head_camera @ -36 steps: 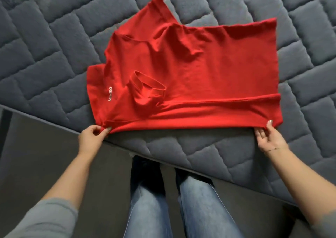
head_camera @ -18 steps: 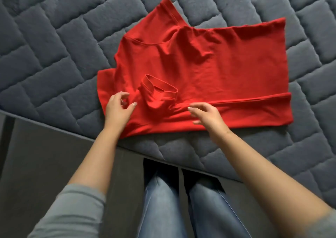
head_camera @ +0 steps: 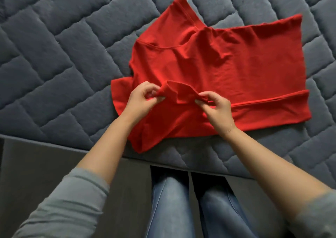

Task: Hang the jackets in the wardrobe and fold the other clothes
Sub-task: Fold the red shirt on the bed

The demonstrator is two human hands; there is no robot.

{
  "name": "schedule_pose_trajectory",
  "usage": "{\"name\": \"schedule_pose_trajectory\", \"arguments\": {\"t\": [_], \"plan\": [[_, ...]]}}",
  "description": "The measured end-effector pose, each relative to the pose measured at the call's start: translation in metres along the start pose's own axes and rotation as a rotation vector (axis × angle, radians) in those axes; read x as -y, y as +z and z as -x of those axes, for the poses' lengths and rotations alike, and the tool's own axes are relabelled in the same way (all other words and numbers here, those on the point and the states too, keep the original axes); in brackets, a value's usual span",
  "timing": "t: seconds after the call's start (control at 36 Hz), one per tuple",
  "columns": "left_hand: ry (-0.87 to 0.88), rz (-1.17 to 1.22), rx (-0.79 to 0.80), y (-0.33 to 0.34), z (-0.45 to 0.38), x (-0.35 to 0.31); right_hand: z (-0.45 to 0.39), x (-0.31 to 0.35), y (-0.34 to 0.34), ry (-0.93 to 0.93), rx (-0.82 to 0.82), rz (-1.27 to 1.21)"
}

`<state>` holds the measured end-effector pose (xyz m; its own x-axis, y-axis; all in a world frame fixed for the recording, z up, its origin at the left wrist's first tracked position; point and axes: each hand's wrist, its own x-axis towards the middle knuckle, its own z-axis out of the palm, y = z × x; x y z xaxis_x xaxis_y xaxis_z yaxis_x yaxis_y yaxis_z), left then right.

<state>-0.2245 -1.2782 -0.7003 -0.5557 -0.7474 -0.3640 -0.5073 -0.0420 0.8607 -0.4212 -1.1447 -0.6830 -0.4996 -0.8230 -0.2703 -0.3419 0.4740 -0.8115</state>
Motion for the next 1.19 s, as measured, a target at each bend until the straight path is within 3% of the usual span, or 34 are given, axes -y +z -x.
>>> {"name": "schedule_pose_trajectory", "arguments": {"t": [0.08,0.17,0.28,0.33,0.56,0.64,0.75,0.83,0.97,1.03,1.11,1.19], "plan": [[0.22,-0.229,0.07,-0.012,0.018,0.0,0.02,-0.001,-0.003,-0.339,0.123,0.185],[0.368,-0.458,0.231,-0.02,0.039,0.009,0.037,-0.014,-0.001,-0.544,0.339,0.335],[0.473,-0.717,0.264,-0.017,0.073,0.029,0.055,-0.03,0.005,-0.539,0.59,0.567],[0.414,-0.771,0.215,-0.012,0.088,0.035,0.058,-0.034,0.004,-0.509,0.642,0.605],[-0.277,-0.589,-0.152,0.032,0.151,0.029,0.075,-0.048,-0.003,-0.54,0.514,0.745],[-0.326,-0.599,-0.258,0.041,0.145,0.027,0.073,-0.056,-0.007,-0.453,0.505,0.796],[-0.314,-0.66,-0.337,0.035,0.131,0.034,0.068,-0.065,-0.009,-0.389,0.633,0.833],[-0.365,-0.729,-0.302,0.024,0.122,0.033,0.066,-0.065,-0.011,-0.384,0.686,0.811],[-0.62,-0.75,0.002,0.0,0.092,0.0,0.048,-0.047,-0.034,-0.332,0.705,0.468],[-0.605,-0.769,0.006,-0.002,0.073,-0.029,0.029,-0.035,-0.053,-0.323,0.625,0.327],[-0.331,-0.719,-0.152,0.015,0.031,-0.081,-0.015,-0.028,-0.086,-0.28,0.444,0.294],[-0.101,-0.648,-0.139,0.046,-0.031,-0.121,-0.07,-0.035,-0.122,-0.242,0.304,0.388]]}}
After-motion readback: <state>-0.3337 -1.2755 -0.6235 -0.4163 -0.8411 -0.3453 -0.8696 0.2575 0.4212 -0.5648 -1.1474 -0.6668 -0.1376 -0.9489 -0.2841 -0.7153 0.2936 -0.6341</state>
